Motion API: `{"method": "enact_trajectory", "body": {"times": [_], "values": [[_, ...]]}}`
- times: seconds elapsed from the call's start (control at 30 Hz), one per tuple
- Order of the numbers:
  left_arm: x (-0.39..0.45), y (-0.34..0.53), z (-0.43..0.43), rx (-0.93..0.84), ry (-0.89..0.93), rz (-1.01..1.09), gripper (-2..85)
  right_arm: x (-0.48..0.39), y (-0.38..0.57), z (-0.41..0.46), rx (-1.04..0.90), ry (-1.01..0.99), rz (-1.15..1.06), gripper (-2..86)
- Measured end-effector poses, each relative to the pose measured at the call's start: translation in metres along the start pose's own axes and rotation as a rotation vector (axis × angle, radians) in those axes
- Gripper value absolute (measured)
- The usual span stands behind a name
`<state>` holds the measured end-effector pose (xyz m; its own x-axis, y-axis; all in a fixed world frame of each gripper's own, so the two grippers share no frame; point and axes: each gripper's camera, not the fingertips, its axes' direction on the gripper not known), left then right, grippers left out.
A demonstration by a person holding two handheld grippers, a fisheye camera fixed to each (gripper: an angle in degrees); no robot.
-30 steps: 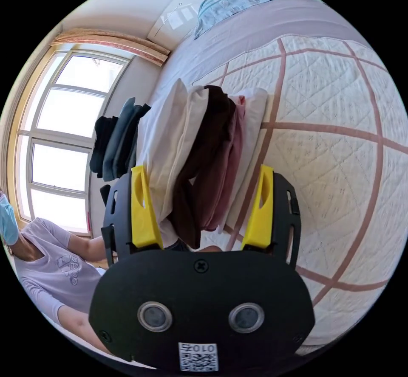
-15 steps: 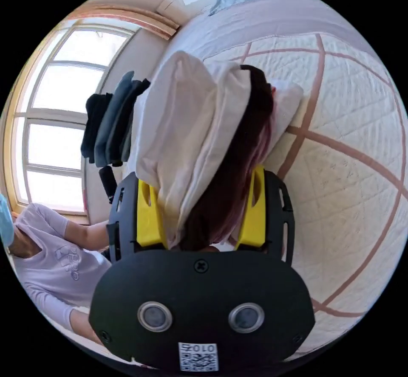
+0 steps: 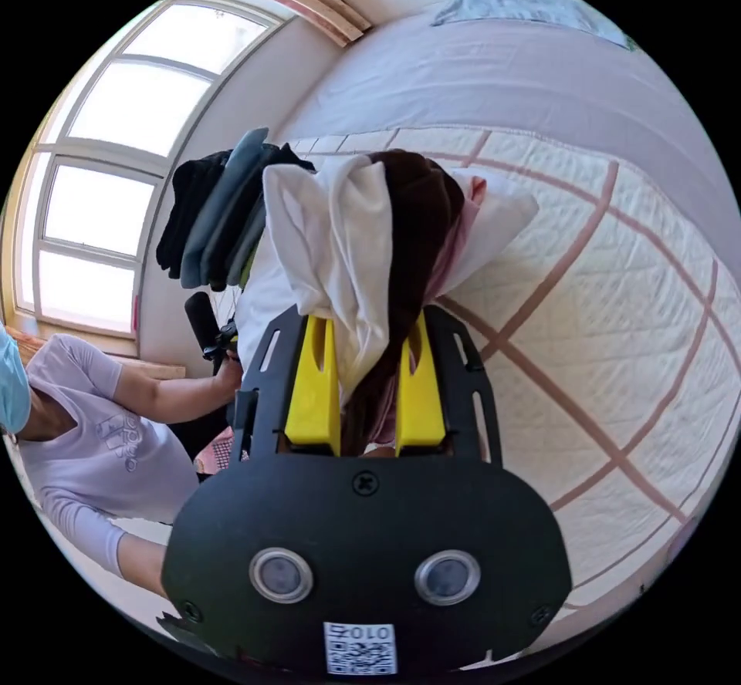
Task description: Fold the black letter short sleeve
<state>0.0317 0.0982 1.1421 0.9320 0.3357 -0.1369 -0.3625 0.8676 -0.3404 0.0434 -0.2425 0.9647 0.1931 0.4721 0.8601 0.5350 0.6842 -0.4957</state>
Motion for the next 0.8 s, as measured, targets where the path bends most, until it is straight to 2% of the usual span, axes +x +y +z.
{"method": "enact_trajectory", "body": {"times": [0.17, 0.23, 0.33, 0.4, 0.57, 0.63, 0.73, 0.8], "values": [[0.018, -0.059, 0.031, 0.053, -0.023, 0.071, 17.3, 0.037, 0.009, -0.028, 0.115, 0.003, 0.019, 12.7], [0.018, -0.083, 0.048, -0.008, -0.002, 0.085, 17.3, 0.066, 0.02, -0.033, 0.163, -0.052, 0.103, 12.6], [0.023, -0.103, 0.084, -0.145, -0.001, 0.111, 17.3, 0.111, 0.021, -0.027, 0.1, -0.063, 0.234, 12.8], [0.026, -0.102, 0.086, -0.121, -0.006, 0.133, 17.3, 0.133, 0.014, -0.023, 0.061, -0.145, 0.273, 13.0], [0.011, -0.089, 0.08, -0.144, 0.047, 0.117, 16.4, 0.132, 0.021, -0.02, 0.055, -0.139, 0.266, 14.4], [0.013, -0.081, 0.062, -0.128, 0.038, 0.139, 15.4, 0.127, 0.031, -0.028, 0.093, -0.082, 0.265, 14.4], [0.043, -0.05, 0.021, -0.113, -0.012, 0.284, 13.1, 0.109, 0.051, -0.053, 0.176, 0.052, 0.293, 13.9], [0.067, -0.024, -0.009, -0.11, 0.003, 0.391, 11.8, 0.073, 0.071, -0.079, 0.283, 0.264, 0.325, 13.4]]}}
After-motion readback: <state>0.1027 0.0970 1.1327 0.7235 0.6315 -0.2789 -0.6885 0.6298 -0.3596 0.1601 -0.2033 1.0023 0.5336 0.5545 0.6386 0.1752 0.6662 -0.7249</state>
